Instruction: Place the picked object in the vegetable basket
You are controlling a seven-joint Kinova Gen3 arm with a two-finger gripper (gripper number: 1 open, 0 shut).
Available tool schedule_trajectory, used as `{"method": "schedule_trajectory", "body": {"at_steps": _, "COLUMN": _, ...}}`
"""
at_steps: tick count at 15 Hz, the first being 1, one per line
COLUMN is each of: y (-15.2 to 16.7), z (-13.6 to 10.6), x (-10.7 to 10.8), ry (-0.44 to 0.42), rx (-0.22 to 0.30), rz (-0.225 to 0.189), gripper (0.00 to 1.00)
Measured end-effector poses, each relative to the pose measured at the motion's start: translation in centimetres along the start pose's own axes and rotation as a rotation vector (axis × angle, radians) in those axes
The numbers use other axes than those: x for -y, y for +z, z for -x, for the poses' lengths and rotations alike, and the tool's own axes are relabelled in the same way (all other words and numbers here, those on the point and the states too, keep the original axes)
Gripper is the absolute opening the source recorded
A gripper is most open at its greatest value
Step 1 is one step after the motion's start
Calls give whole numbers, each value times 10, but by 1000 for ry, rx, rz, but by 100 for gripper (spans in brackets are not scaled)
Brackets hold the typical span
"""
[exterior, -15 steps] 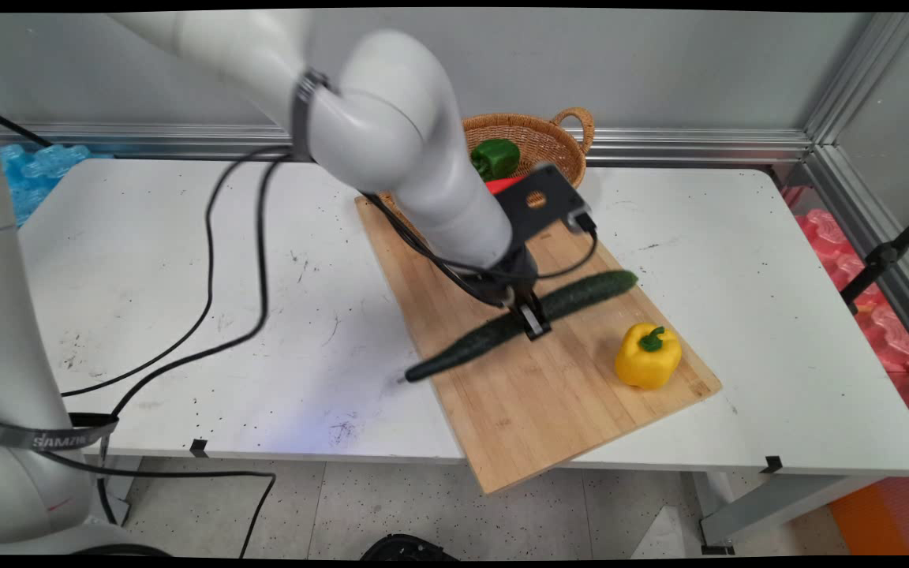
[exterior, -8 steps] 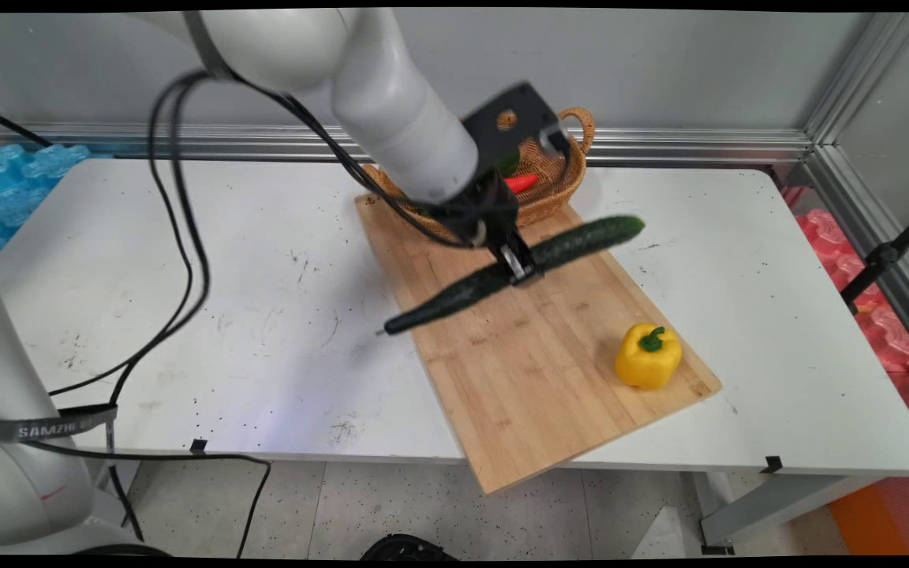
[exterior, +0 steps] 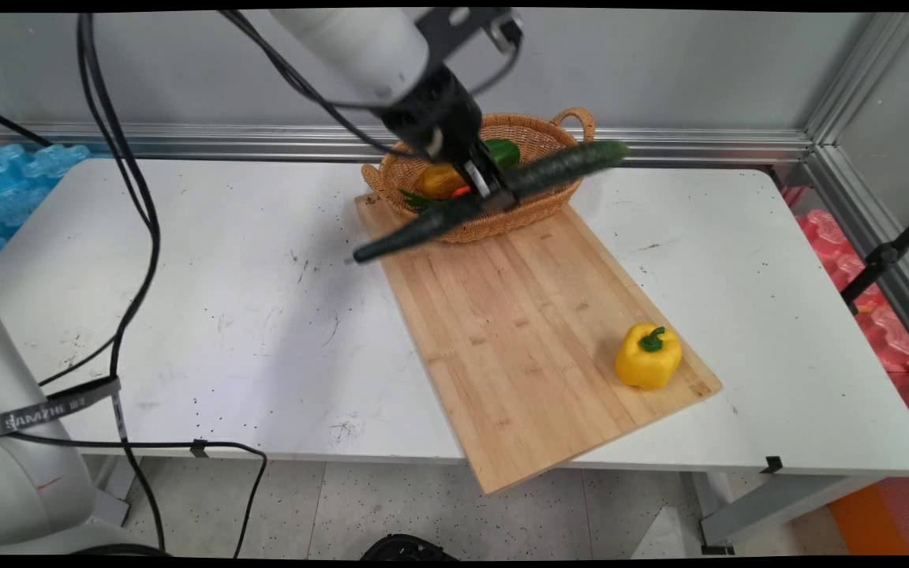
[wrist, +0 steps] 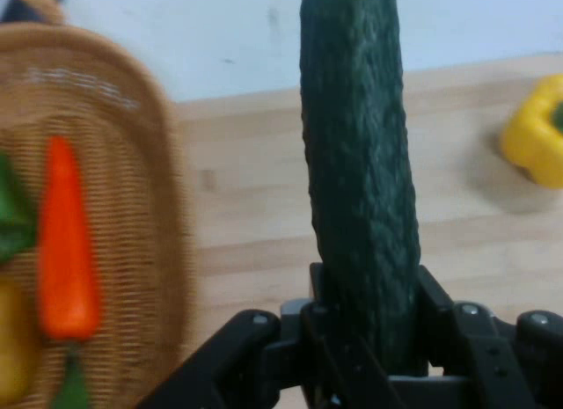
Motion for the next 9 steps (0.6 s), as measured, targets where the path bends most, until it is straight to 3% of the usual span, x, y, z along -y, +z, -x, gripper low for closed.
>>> {"method": "schedule_trajectory", "body": {"at_steps": 5, "y": -18, "z": -5, "x": 59, "ry": -13, "rx": -7, "rz": -71, "gripper": 0}}
{"method": "schedule_trajectory", "body": {"at_steps": 9, "y": -7, "z": -14, "x": 97, "ry": -51, "rx": 4, "rz": -115, "gripper": 0}}
